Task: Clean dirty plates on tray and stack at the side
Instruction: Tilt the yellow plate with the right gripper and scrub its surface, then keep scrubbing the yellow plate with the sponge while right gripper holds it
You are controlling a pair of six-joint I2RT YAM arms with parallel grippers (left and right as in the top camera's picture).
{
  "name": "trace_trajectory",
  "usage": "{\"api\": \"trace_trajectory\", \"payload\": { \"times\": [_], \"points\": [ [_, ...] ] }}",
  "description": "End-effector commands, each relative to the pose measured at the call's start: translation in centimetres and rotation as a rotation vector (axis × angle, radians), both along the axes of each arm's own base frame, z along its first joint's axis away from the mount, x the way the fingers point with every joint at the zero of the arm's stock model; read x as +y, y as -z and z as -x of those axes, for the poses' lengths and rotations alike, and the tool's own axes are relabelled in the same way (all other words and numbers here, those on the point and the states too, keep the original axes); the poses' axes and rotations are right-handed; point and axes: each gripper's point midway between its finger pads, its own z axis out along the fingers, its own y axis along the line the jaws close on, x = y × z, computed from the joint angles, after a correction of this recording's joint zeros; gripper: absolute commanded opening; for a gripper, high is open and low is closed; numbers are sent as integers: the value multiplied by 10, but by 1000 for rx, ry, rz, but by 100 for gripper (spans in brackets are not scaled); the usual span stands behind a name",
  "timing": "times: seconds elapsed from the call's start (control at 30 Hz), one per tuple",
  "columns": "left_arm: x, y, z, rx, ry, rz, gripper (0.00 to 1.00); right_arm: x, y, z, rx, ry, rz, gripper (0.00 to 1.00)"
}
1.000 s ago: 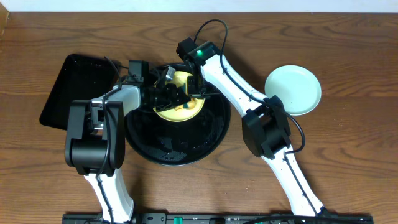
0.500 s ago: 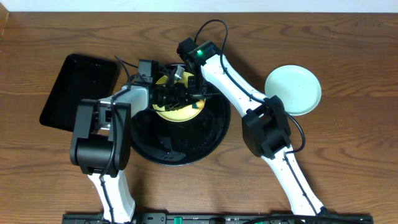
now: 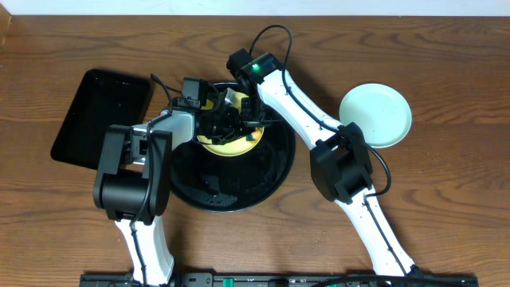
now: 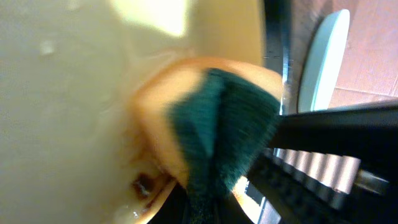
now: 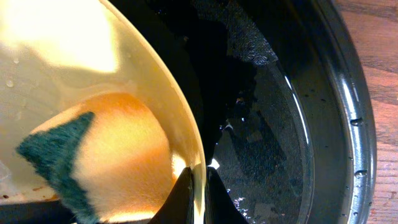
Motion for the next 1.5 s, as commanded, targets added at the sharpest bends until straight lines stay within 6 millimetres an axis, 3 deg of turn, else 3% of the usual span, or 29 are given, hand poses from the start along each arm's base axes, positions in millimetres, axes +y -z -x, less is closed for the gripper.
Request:
{"api": "trace_trajectory", "payload": {
  "times": [0.0, 0.27, 0.43, 0.77, 0.87, 1.0, 1.1, 1.27, 1.47],
  "points": [
    [22, 40, 7, 138, -93, -98, 8, -24, 6, -2, 3, -11, 86, 2],
    [84, 56, 11, 242, -227, -199, 7, -25, 6, -2, 5, -12, 91, 1],
    [124, 71, 27, 306, -258, -339, 7, -25, 5, -1, 7, -12, 92, 2],
    [172, 78, 50, 395, -259, -651, 8, -26, 5, -2, 4, -11, 99, 1],
    [175, 70, 49, 388, -250, -672, 7, -26, 5, -2, 3, -11, 99, 1],
    [149, 45, 35, 307, -207, -530, 7, -26, 5, -3, 0, -10, 96, 2],
    [142, 26, 26, 246, -212, -535, 7, -26, 5, -3, 0, -7, 96, 1],
    [170, -6, 21, 171, -322, -768, 7, -26, 5, -3, 0, -7, 96, 2],
    [190, -42, 22, 97, -413, -911, 7, -26, 5, -3, 0, -7, 96, 2]
  ]
}}
